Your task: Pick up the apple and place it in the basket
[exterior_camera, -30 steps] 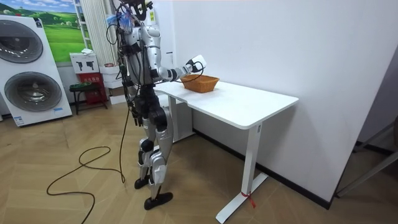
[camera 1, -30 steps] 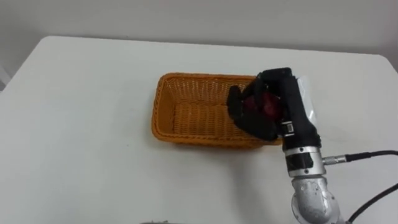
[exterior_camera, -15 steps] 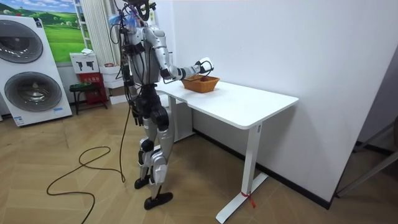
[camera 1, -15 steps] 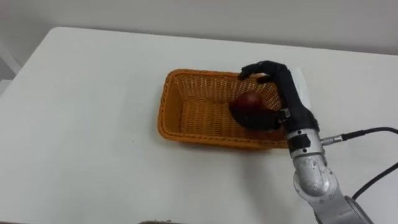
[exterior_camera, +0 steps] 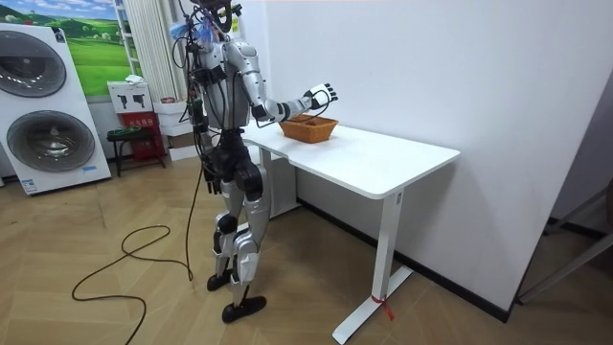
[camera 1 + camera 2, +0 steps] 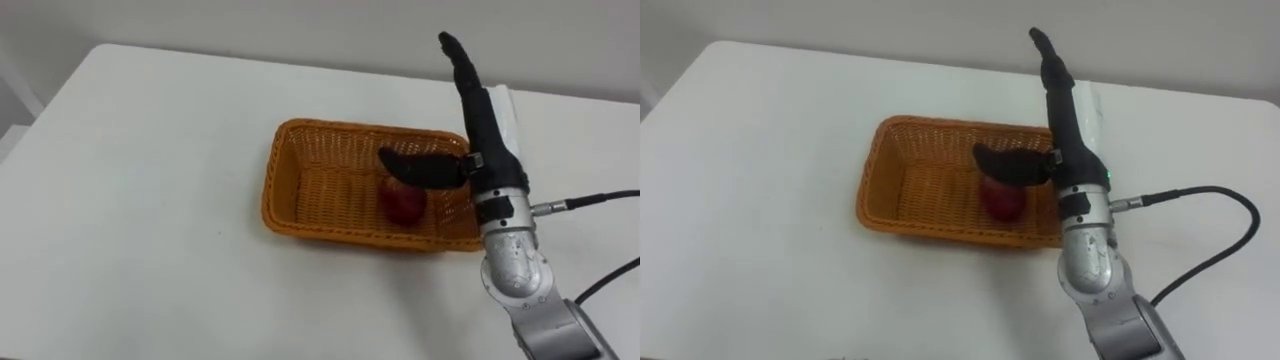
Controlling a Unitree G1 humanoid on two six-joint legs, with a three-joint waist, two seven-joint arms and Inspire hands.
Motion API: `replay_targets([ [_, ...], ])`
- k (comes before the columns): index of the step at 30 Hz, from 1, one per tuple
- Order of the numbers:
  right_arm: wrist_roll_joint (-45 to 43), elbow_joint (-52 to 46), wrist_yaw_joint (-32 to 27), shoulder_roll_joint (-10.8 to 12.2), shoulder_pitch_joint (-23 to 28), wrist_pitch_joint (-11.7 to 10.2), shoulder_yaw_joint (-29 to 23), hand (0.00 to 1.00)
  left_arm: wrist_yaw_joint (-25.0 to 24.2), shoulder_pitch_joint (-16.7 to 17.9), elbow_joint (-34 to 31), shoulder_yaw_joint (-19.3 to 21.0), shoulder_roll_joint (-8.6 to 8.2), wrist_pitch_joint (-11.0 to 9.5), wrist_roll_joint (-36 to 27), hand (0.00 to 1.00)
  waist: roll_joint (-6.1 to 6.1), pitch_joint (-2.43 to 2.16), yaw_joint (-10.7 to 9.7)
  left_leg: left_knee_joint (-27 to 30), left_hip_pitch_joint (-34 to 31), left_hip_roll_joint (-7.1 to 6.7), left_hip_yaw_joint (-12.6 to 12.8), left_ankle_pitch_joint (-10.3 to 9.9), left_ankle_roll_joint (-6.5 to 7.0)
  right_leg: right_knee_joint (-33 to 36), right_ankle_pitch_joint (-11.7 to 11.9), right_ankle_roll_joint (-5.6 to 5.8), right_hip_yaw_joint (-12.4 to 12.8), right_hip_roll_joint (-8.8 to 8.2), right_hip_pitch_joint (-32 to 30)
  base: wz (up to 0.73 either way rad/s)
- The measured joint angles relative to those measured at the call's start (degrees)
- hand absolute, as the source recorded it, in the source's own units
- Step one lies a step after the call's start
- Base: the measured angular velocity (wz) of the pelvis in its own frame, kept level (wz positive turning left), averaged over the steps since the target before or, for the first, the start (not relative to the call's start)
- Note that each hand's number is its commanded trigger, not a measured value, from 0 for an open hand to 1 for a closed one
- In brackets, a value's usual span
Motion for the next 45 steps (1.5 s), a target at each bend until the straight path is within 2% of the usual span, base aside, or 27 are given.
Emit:
replay_targets([
  [4,0.8,-0.3,-1.9,0.0,0.0,0.0,-1.6,0.00,0.0,0.3,-1.2,0.0,0.03,0.0,0.0,0.00,-0.09,0.03,-0.2,0.0,0.1,-0.07,-0.9,0.0,0.00,0.1,0.0,0.00,-0.2,0.01,0.0,0.04],
  [7,1.5,-0.2,-3.8,0.0,0.0,-0.3,-4.0,0.00,0.0,0.5,-2.3,0.1,0.20,-0.2,0.0,0.00,-0.20,0.12,-0.5,-0.1,0.0,-0.10,-0.6,0.0,0.00,-0.1,0.0,0.00,-0.1,0.01,0.0,0.03],
  [10,3.8,-0.3,-6.4,-0.1,0.6,-1.1,-6.8,0.00,0.5,1.0,-2.4,2.3,0.25,-0.2,0.0,0.00,-0.17,0.08,-0.9,-0.1,0.1,-0.05,-0.5,0.0,0.00,-0.1,0.0,0.00,-0.2,0.02,0.1,0.00],
  [12,4.0,-0.3,-8.9,-0.1,0.6,-1.1,-9.4,0.00,1.5,1.6,-2.5,3.6,0.27,-0.3,-0.1,0.00,-0.12,0.06,-1.9,0.0,0.0,-0.07,-0.5,0.0,0.00,0.0,0.0,0.00,-0.3,0.02,0.2,0.03],
  [15,5.5,0.0,-13.7,0.0,2.1,-2.3,-15.3,0.00,2.1,3.3,-2.7,5.3,0.49,-0.3,-0.2,0.00,0.05,-0.13,-3.2,0.0,0.1,-0.09,-0.1,0.0,0.00,0.0,0.0,0.00,-0.2,-0.02,0.3,0.01],
  [18,9.2,3.4,-18.4,-0.1,3.8,-3.5,-22.4,0.00,3.0,5.4,-2.6,7.4,0.54,-0.3,-0.2,0.00,0.01,-0.18,-5.2,-0.1,0.9,-0.16,-0.8,0.0,0.00,0.1,0.0,0.00,-0.7,-0.06,0.8,0.08],
  [19,10.6,6.2,-20.6,-0.1,5.0,-3.7,-24.9,0.00,3.3,6.1,-2.5,7.5,0.84,-0.3,-0.2,0.00,0.11,-0.54,-5.7,0.0,1.0,-0.14,-0.8,0.0,0.00,0.1,0.0,0.00,-0.7,-0.04,1.0,0.05],
  [21,12.7,10.5,-23.2,0.0,7.2,-3.6,-27.9,0.00,3.6,6.7,-2.3,8.2,0.78,-0.2,-0.2,0.00,-0.07,-0.72,-6.6,-0.1,1.2,-0.03,-0.7,0.0,0.00,0.3,0.0,0.00,-0.7,0.02,1.0,0.00],
  [24,17.5,15.4,-26.6,0.1,11.4,-3.3,-31.7,0.00,3.9,6.7,-2.2,10.2,0.60,0.0,-0.2,0.00,-0.05,-0.62,-6.8,-0.8,1.6,0.08,-0.5,0.0,0.00,0.1,0.0,0.00,0.0,0.14,0.8,-0.17],
  [26,23.6,18.0,-29.5,0.2,12.6,-3.3,-35.1,0.00,4.3,6.8,-2.3,11.2,0.56,0.2,-0.3,0.00,0.26,-0.52,-8.4,-1.0,1.0,0.04,0.2,0.0,0.00,0.1,0.0,0.01,0.2,0.12,0.7,-0.02],
  [28,28.7,22.6,-31.7,0.2,13.0,-3.3,-38.0,0.00,5.0,6.8,-3.4,12.0,0.61,0.5,-0.2,0.00,0.18,-0.55,-9.0,-1.0,1.3,0.08,0.8,0.0,0.00,0.3,0.0,0.01,0.8,0.09,0.6,-0.04],
  [33,43.7,35.5,-32.6,0.1,13.9,-3.4,-45.1,0.00,5.7,6.8,-5.6,14.4,0.59,0.6,0.3,0.00,-0.22,-0.62,-11.1,-1.1,1.0,0.00,0.8,0.0,0.00,0.4,0.0,0.01,1.7,0.08,0.5,-0.02],
  [35,51.3,43.1,-32.5,0.7,14.6,-3.3,-49.0,0.00,5.7,6.8,-7.0,17.3,0.18,0.6,1.7,0.00,-0.45,-0.71,-11.8,-1.1,0.9,-0.06,0.8,0.0,0.00,0.3,0.0,0.01,2.0,0.06,0.5,0.07],
  [37,55.4,46.1,-32.6,1.6,15.1,-3.2,-51.8,0.00,5.7,6.8,-7.8,18.8,0.09,0.7,1.7,0.00,-0.37,-0.70,-11.9,-1.1,0.7,-0.09,1.2,0.0,0.00,0.2,0.0,0.01,3.0,0.07,0.1,-0.16],
  [41,57.7,51.6,-32.5,3.0,16.3,-3.1,-52.8,0.00,5.6,6.8,-8.0,19.6,0.24,1.0,1.5,0.00,0.09,-0.57,-12.3,-1.0,0.7,-0.09,2.2,0.0,0.01,0.3,0.0,0.01,3.9,0.08,-0.3,-0.19],
  [43,57.7,52.5,-32.5,3.8,16.9,-2.0,-52.8,0.00,5.6,6.8,-8.1,19.6,0.22,1.0,1.3,0.00,0.21,-0.50,-12.5,-1.0,0.7,-0.12,2.3,0.0,0.01,0.3,0.0,0.01,4.6,0.08,-0.4,0.00],
  [45,57.7,54.6,-32.4,4.1,16.9,-1.8,-52.1,0.00,5.5,6.7,-7.9,19.6,0.22,1.1,1.6,0.00,0.27,-0.48,-12.5,-1.0,0.7,-0.15,2.3,0.0,0.01,0.2,0.0,0.01,4.9,0.09,-0.4,-0.03],
])
